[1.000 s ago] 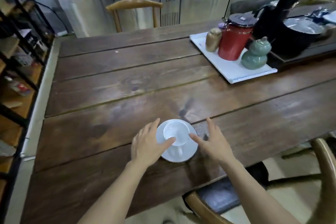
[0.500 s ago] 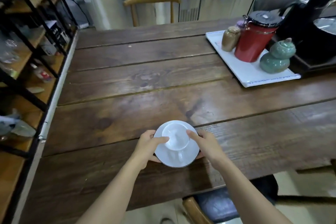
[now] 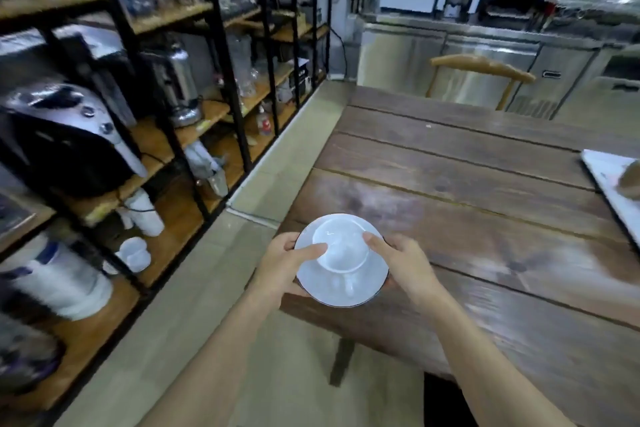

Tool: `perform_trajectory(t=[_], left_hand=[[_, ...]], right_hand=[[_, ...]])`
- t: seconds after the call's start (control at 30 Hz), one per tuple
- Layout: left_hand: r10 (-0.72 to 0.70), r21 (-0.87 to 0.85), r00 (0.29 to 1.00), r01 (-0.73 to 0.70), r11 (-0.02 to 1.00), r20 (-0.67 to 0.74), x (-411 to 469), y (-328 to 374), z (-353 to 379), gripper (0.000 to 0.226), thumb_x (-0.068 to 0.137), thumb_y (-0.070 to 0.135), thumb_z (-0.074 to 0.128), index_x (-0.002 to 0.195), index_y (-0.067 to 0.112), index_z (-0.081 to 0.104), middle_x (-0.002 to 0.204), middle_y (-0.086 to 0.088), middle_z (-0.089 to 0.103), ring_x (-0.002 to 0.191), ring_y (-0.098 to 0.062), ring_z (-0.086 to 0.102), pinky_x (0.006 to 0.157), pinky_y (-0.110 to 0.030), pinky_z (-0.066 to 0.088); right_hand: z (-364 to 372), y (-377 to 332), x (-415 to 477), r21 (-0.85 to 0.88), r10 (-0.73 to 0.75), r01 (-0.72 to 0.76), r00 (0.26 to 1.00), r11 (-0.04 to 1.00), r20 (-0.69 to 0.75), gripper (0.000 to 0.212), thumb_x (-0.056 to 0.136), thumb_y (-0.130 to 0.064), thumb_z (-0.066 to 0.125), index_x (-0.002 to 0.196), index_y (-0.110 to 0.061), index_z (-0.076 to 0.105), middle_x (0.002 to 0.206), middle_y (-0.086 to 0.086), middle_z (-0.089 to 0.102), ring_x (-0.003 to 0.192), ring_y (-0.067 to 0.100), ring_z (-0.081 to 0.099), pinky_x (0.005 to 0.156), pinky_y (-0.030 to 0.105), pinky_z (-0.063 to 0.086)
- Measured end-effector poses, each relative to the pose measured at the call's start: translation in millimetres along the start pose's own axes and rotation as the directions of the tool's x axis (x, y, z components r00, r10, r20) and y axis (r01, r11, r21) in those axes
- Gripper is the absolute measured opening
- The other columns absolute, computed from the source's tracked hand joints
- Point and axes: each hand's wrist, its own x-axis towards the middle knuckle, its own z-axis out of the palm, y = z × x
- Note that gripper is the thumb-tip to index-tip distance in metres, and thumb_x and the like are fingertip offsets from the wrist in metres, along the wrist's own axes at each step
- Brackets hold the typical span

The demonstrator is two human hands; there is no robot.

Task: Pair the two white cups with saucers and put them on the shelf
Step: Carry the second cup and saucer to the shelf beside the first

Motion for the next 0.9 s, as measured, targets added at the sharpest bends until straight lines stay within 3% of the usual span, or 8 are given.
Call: perform_trajectory(t=[0.13, 0.23, 0.33, 0.43, 0.5, 0.63, 0.77, 0.9], left_hand=[[0.018, -0.102, 0.986, -0.036, 0.994, -0.167, -53, -13, -112, 0.067, 0.045, 0.037, 0.083, 0.104, 0.009, 0.067, 0.099, -0.006, 0.071, 0.079, -0.025, 0.069, 0.066, -0.039, 0.059], [0.02, -0.16, 0.956, -0.069, 0.985, -0.292, -105, -31, -193, 0.045, 0.064, 0.027, 0.082, 0.102, 0.009, 0.066, 0.095, -0.004, 0.069, 0.077, -0.021, 0.066, 0.053, -0.031, 0.057], [0.01, -0.157, 0.896, -0.089, 0.984, -0.443, -160, -56, -271, 0.032, 0.074, 0.027, 0.078, 0.1, 0.015, 0.066, 0.102, -0.005, 0.065, 0.086, -0.022, 0.063, 0.055, -0.04, 0.059], [-0.002, -0.157, 0.802, -0.114, 0.981, -0.598, -219, -79, -344, 0.016, 0.078, 0.026, 0.075, 0.089, 0.02, 0.065, 0.091, -0.001, 0.066, 0.079, -0.018, 0.065, 0.063, -0.046, 0.061], [-0.039, -0.186, 0.732, -0.12, 0.975, -0.68, -256, -92, -385, 0.022, 0.076, 0.028, 0.076, 0.093, 0.018, 0.066, 0.094, -0.004, 0.068, 0.082, -0.022, 0.067, 0.067, -0.05, 0.061], [-0.11, -0.248, 0.589, -0.16, 0.955, -0.8, -319, -111, -454, 0.035, 0.077, 0.025, 0.075, 0.106, 0.009, 0.065, 0.092, -0.003, 0.068, 0.074, -0.016, 0.065, 0.052, -0.031, 0.059], [-0.141, -0.252, 0.456, -0.193, 0.948, -0.879, -352, -122, -516, 0.035, 0.077, 0.028, 0.074, 0.105, 0.01, 0.066, 0.096, -0.005, 0.069, 0.077, -0.018, 0.066, 0.055, -0.036, 0.06], [-0.185, -0.282, 0.357, -0.244, 0.928, -0.916, -354, -128, -581, 0.046, 0.074, 0.034, 0.076, 0.112, 0.011, 0.063, 0.099, -0.007, 0.066, 0.086, -0.027, 0.067, 0.046, -0.028, 0.054]], right_hand=[[107, -36, -31, -0.023, -0.047, 0.052, 0.984, 0.998, 0.169, 0.041, 0.083, -0.046, 0.063, 0.093, -0.006, 0.067, 0.091, 0.012, 0.07, 0.082, 0.031, 0.069, 0.056, 0.039, 0.059], [192, -55, -63, -0.03, -0.068, 0.081, 0.95, 0.996, 0.305, 0.031, 0.083, -0.041, 0.065, 0.085, -0.01, 0.068, 0.086, 0.011, 0.067, 0.078, 0.033, 0.068, 0.059, 0.045, 0.059], [283, -69, -98, -0.09, -0.065, 0.113, 0.903, 0.989, 0.424, 0.041, 0.085, -0.039, 0.064, 0.097, 0.0, 0.066, 0.088, 0.013, 0.064, 0.076, 0.031, 0.063, 0.06, 0.042, 0.059], [372, -86, -140, -0.099, -0.072, 0.155, 0.819, 0.983, 0.57, 0.039, 0.087, -0.038, 0.062, 0.1, -0.001, 0.064, 0.094, 0.013, 0.063, 0.08, 0.029, 0.062, 0.045, 0.028, 0.053], [427, -97, -168, -0.106, -0.075, 0.189, 0.753, 0.976, 0.654, 0.033, 0.088, -0.037, 0.061, 0.095, -0.005, 0.064, 0.093, 0.01, 0.061, 0.079, 0.027, 0.061, 0.041, 0.025, 0.05], [523, -119, -219, -0.127, -0.057, 0.235, 0.646, 0.964, 0.761, 0.024, 0.086, -0.041, 0.062, 0.083, -0.018, 0.06, 0.085, -0.002, 0.058, 0.081, 0.023, 0.059, 0.067, 0.037, 0.055], [605, -133, -248, -0.132, -0.062, 0.323, 0.528, 0.937, 0.847, 0.027, 0.084, -0.049, 0.06, 0.087, -0.022, 0.06, 0.092, -0.004, 0.058, 0.088, 0.021, 0.056, 0.086, 0.043, 0.053], [679, -155, -256, -0.103, -0.045, 0.315, 0.427, 0.943, 0.903, 0.036, 0.085, -0.047, 0.06, 0.1, -0.013, 0.06, 0.096, 0.004, 0.06, 0.085, 0.022, 0.058, 0.059, 0.032, 0.052]])
